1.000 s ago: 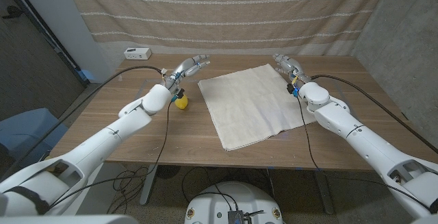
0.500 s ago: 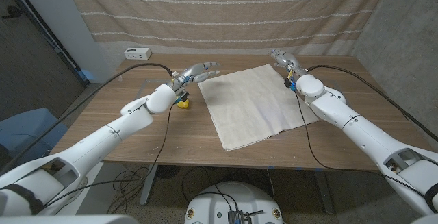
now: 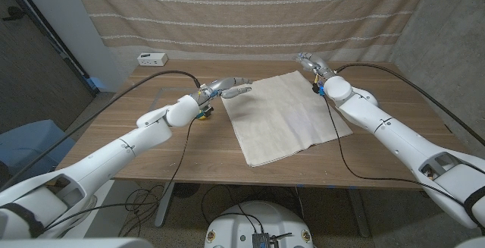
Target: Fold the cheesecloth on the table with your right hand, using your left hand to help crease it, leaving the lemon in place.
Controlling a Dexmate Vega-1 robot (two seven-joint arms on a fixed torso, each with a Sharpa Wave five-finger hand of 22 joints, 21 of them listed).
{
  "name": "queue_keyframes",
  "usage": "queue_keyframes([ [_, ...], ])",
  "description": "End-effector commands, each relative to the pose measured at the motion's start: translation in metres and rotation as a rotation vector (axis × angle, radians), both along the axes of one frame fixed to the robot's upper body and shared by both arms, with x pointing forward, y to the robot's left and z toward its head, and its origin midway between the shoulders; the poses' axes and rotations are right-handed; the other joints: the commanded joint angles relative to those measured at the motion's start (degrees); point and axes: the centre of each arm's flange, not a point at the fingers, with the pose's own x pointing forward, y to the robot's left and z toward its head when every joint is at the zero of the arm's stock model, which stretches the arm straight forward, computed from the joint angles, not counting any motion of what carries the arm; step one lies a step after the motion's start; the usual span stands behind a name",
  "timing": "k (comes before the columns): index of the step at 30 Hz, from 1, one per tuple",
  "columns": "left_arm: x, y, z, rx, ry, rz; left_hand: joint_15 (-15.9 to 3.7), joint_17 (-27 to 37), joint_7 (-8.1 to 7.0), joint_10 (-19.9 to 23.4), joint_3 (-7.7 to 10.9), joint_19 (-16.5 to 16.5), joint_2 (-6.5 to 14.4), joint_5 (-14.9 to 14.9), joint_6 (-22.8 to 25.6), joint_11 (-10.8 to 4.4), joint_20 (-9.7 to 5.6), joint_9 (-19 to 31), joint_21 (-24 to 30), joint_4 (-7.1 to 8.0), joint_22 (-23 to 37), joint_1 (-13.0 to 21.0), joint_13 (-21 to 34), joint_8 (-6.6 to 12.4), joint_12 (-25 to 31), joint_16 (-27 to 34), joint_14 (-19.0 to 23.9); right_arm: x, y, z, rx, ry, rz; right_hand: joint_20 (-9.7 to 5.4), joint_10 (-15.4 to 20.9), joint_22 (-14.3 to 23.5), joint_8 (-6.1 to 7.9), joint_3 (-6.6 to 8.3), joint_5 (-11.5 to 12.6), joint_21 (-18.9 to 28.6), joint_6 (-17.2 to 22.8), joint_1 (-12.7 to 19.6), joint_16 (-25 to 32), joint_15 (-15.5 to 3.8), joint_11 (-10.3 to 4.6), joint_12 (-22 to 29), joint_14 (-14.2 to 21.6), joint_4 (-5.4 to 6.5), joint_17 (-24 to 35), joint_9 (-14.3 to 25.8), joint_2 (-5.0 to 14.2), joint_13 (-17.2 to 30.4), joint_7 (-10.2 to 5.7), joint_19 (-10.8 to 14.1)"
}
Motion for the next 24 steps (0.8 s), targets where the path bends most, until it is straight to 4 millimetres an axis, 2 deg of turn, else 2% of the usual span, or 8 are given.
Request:
queue_keyframes([
  [1,-0.005,-0.014,-0.011,0.101,0.01,0.012,0.09,0.2,0.17,1.09,0.16,0.35,-0.18,-0.2,1.44,-0.09,0.05,0.2,-0.31,0.2,0.25,-0.91,0.26,0.27,0.34,0.23,0.57,0.012,0.004,0.005,-0.091,0.019,-0.12,0.02,0.21,0.1,-0.19,-0.13,-0.44,0.48,0.32,-0.1,0.19,-0.25,-0.15,0.0,0.67,-0.31,0.21,0.24,-0.99,0.15,-0.23,0.59],
  [10,-0.008,-0.019,-0.02,0.152,0.031,0.029,0.18,0.25,0.18,2.22,-0.02,0.41,-0.46,-0.3,2.86,-0.25,0.14,0.2,-0.52,0.45,0.25,-1.61,0.28,0.41,0.43,0.24,1.34,0.025,0.005,0.006,-0.149,0.046,-0.204,-0.39,0.06,0.11,-0.26,-0.52,-0.7,0.41,0.41,-0.32,-0.02,-0.65,-0.52,-0.18,0.36,-0.51,0.23,0.26,-1.51,0.16,-0.38,0.58],
  [24,-0.006,-0.02,-0.029,0.185,0.061,0.052,0.08,0.28,1.35,5.03,-0.2,0.78,-0.71,-0.36,5.47,0.26,0.21,0.19,-0.8,0.87,0.25,-2.72,0.33,0.68,0.9,0.21,2.58,0.047,0.013,0.01,-0.248,0.087,-0.33,-1.09,-0.13,0.12,-0.3,-1.3,-1.14,0.07,0.71,-0.85,-0.53,-1.27,-0.93,-0.4,-0.64,-0.75,0.27,0.3,-2.34,0.18,-0.47,0.0],
])
